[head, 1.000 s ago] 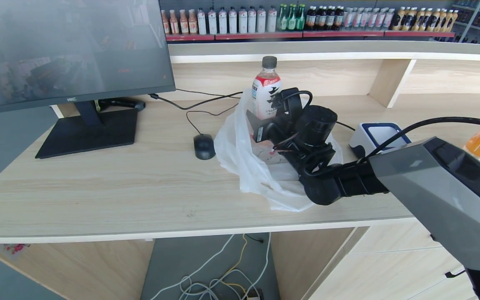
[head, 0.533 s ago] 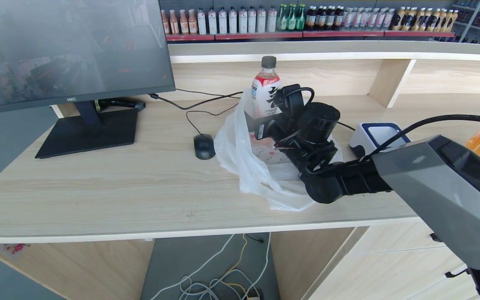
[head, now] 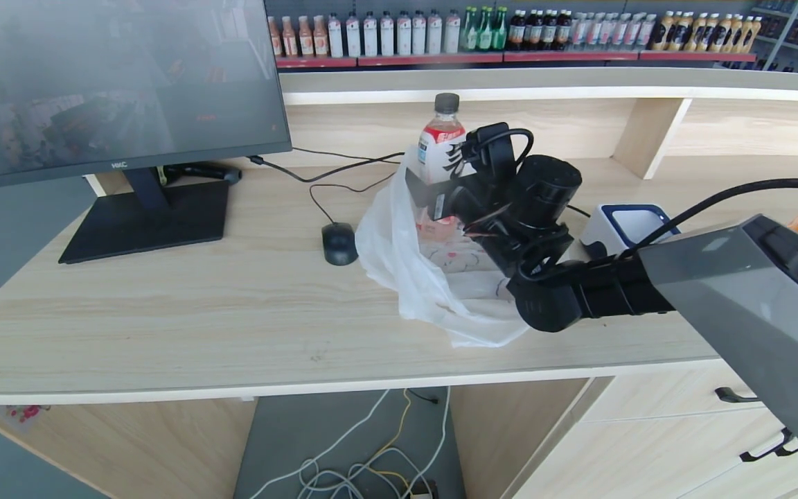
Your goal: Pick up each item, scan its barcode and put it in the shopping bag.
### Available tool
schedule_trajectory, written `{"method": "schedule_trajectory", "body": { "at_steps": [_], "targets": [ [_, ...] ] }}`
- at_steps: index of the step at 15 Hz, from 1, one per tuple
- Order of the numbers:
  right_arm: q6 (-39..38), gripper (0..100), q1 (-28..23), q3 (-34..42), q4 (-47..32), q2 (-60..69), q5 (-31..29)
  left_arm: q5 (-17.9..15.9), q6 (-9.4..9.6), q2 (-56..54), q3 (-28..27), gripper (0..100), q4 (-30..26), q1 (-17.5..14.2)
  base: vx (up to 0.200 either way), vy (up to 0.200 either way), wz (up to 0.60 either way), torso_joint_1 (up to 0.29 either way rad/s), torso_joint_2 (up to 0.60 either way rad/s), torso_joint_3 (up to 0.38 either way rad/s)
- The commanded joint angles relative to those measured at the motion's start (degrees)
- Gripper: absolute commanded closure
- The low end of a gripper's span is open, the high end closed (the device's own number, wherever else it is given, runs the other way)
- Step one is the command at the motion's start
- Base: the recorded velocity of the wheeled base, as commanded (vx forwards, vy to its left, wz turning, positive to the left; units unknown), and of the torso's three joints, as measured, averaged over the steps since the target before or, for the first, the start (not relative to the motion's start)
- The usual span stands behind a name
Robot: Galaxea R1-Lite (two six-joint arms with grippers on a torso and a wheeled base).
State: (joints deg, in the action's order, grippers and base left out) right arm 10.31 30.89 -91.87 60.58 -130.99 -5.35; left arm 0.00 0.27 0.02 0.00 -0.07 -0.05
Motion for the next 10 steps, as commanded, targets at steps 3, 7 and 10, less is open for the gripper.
{"method": "schedule_trajectory", "body": {
  "at_steps": [3,7,10],
  "targets": [
    [2.1,0,0.0,4.0,0.6,5.3,0.3,0.0,0.00,0.0,0.0,0,0.0,0.0,0.000,0.000,0.00,0.000,0.00,0.000],
    [2.2,0,0.0,10.7,3.6,8.3,0.3,0.0,0.00,0.0,0.0,0,0.0,0.0,0.000,0.000,0.00,0.000,0.00,0.000],
    [2.2,0,0.7,16.5,7.6,11.7,0.2,0.0,0.00,0.0,0.0,0,0.0,0.0,0.000,0.000,0.00,0.000,0.00,0.000]
  ]
}}
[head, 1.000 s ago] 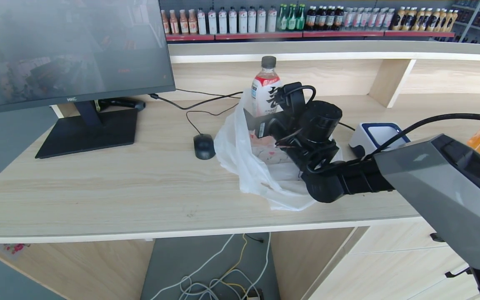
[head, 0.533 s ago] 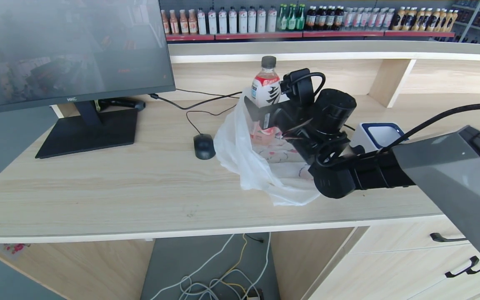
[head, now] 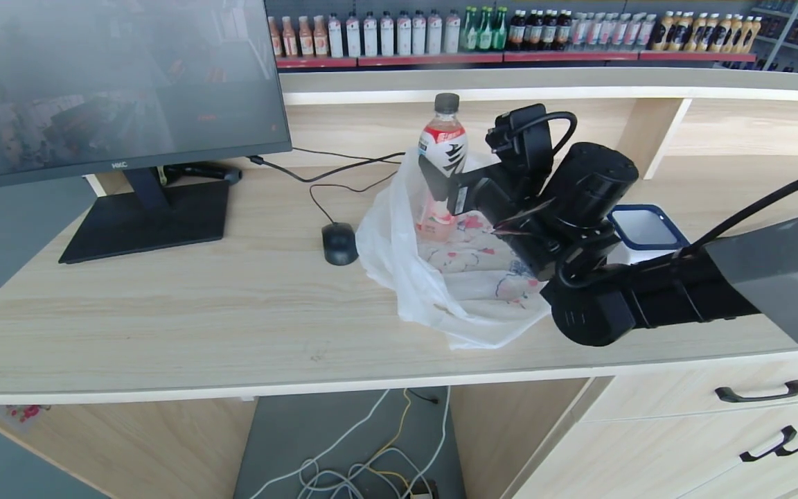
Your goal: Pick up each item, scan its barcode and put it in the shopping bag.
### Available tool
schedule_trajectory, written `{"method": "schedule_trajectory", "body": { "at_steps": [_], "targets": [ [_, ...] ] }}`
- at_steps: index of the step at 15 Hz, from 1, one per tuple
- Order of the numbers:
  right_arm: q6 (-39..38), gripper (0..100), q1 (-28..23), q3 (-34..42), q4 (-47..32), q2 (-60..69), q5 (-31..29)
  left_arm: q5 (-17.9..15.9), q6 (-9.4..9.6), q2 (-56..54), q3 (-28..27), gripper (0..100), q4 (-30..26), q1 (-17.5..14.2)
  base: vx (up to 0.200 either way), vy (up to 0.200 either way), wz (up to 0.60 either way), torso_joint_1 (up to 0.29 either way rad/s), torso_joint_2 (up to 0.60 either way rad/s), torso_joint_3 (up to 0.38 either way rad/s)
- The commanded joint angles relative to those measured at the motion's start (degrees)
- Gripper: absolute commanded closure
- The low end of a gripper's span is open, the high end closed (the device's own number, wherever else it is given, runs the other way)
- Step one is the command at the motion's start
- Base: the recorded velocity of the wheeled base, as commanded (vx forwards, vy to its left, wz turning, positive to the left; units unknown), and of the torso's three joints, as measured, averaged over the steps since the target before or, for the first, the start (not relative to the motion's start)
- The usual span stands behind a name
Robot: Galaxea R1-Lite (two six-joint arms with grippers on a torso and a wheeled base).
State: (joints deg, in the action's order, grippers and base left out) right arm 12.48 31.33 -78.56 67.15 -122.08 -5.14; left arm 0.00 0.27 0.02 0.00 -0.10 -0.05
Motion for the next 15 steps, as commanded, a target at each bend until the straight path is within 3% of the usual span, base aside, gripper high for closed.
{"method": "schedule_trajectory", "body": {
  "at_steps": [1,4,9,12,14,15],
  "targets": [
    [0.1,0,0.4,6.4,1.7,5.1,-0.1,0.0,0.00,0.0,0.0,0,0.0,0.0,0.000,0.000,0.00,0.000,0.00,0.000],
    [0.4,0,1.6,14.6,5.7,10.9,-0.3,0.0,0.00,0.0,0.0,0,0.0,0.0,0.000,0.000,0.00,0.000,0.00,0.000],
    [0.3,0,2.9,34.2,22.9,16.6,-0.4,0.0,0.08,0.0,0.0,0,0.0,0.0,0.000,0.000,0.00,0.000,0.00,0.000],
    [-0.2,0,2.9,37.6,22.9,18.5,-0.4,0.0,0.08,0.0,0.0,0,0.0,0.0,0.000,0.000,0.00,0.000,0.00,0.000],
    [-4.0,0,5.1,38.4,22.9,19.8,-4.8,0.0,0.08,0.0,0.0,0,0.0,0.0,0.000,0.000,0.00,0.000,0.00,0.000],
    [-6.2,0,7.6,39.6,22.9,21.2,-10.9,0.0,0.08,0.0,0.0,0,0.0,0.0,0.000,0.000,0.00,0.000,0.00,0.000]
  ]
}}
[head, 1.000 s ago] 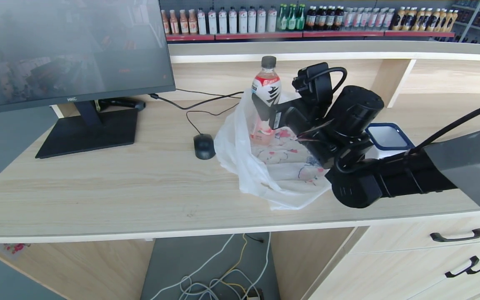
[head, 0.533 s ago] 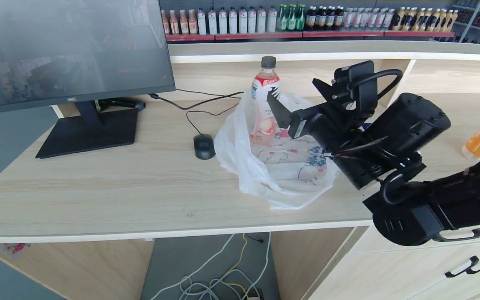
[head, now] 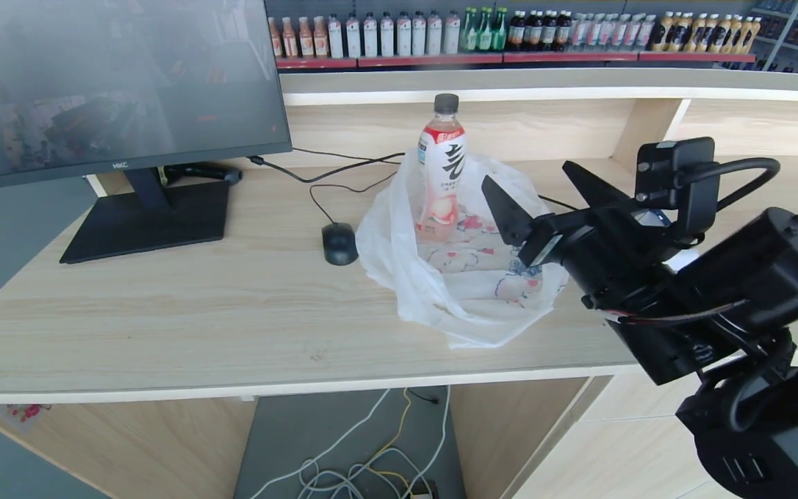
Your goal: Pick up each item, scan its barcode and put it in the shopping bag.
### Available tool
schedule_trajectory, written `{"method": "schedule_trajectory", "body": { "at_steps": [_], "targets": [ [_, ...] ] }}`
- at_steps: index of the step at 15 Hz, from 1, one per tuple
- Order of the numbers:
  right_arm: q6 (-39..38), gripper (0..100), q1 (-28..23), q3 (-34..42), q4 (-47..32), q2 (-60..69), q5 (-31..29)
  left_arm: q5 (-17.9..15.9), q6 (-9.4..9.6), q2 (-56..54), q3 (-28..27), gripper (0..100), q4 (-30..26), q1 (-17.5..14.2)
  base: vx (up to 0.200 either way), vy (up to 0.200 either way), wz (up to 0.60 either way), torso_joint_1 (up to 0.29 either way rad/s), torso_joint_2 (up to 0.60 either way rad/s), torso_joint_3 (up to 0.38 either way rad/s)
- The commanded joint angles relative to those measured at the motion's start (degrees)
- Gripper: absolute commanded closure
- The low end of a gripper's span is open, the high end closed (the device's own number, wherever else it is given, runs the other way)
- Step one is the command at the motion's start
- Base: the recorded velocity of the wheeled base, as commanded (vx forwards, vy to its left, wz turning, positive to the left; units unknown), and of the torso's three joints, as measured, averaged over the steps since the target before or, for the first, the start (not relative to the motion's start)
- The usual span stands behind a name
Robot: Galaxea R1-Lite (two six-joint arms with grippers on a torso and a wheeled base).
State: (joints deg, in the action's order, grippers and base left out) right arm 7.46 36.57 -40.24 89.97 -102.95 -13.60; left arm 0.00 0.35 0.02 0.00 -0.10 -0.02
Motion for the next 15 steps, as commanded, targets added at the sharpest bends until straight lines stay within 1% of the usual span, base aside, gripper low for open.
{"method": "schedule_trajectory", "body": {
  "at_steps": [1,2,5,11,13,15],
  "targets": [
    [-1.6,0,3.9,2.4,0.0,3.0,-5.6,0.0,0.00,0.0,0.0,0,0.0,0.0,0.000,0.000,0.00,0.000,0.00,0.000],
    [-1.2,0,4.1,3.9,0.0,3.7,-6.6,0.0,0.00,0.0,0.0,0,0.0,0.0,-0.200,0.000,0.00,0.002,0.00,0.002],
    [-1.0,0,3.5,6.6,0.0,4.3,-6.6,0.0,0.00,0.0,0.0,0,0.0,-0.1,-0.200,0.000,0.00,0.001,0.01,0.004],
    [-1.5,0,3.4,9.4,0.0,5.7,-6.3,0.0,0.17,0.0,0.0,0,0.0,0.0,0.000,0.000,0.00,0.000,0.00,0.000],
    [-1.6,0,3.4,9.8,0.0,4.8,-6.3,0.0,-0.18,0.0,0.0,0,0.0,0.0,0.000,0.000,0.00,0.000,0.00,0.000],
    [-1.6,0,3.3,12.0,0.0,4.3,-6.5,0.0,0.00,0.0,0.0,0,0.0,0.0,0.000,-0.200,0.00,0.012,0.00,0.002]
  ]
}}
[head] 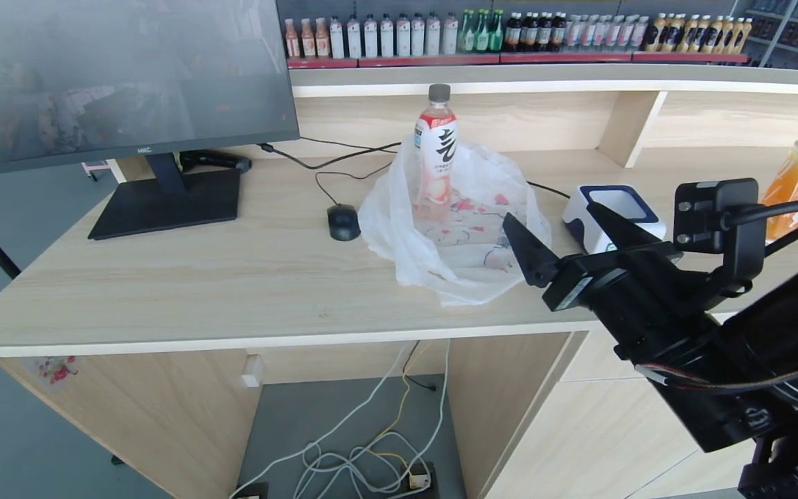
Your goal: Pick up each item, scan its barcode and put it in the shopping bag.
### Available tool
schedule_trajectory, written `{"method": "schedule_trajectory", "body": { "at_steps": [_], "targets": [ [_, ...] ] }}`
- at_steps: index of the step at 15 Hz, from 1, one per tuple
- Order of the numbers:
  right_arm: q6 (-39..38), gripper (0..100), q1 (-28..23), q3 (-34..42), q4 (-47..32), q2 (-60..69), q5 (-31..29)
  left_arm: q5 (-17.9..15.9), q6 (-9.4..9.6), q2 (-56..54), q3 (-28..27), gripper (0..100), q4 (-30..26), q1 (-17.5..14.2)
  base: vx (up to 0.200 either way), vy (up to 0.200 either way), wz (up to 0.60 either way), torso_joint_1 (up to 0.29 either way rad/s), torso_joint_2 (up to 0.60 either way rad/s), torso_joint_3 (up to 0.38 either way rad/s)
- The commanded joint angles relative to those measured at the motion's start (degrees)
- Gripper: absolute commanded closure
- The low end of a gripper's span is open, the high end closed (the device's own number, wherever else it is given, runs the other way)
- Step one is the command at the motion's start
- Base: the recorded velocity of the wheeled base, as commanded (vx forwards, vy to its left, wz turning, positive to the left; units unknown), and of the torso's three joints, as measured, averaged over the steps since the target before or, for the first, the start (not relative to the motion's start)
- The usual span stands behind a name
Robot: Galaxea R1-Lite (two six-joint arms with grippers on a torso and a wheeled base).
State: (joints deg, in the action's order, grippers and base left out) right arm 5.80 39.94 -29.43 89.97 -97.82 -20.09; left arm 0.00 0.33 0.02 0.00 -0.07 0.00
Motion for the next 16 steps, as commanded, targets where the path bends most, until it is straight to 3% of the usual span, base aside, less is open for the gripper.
{"method": "schedule_trajectory", "body": {
  "at_steps": [1,16],
  "targets": [
    [0.1,0,0.0,2.3,0.0,-0.4,-0.1,0.0,-0.07,0.0,0.0,0,0.0,0.0,0.000,-0.200,0.00,0.002,0.00,0.002],
    [0.7,0,-1.4,5.8,0.0,5.8,-0.1,0.1,-0.42,0.0,0.0,0,0.5,-0.1,0.000,-0.200,0.00,0.005,0.00,0.004]
  ]
}}
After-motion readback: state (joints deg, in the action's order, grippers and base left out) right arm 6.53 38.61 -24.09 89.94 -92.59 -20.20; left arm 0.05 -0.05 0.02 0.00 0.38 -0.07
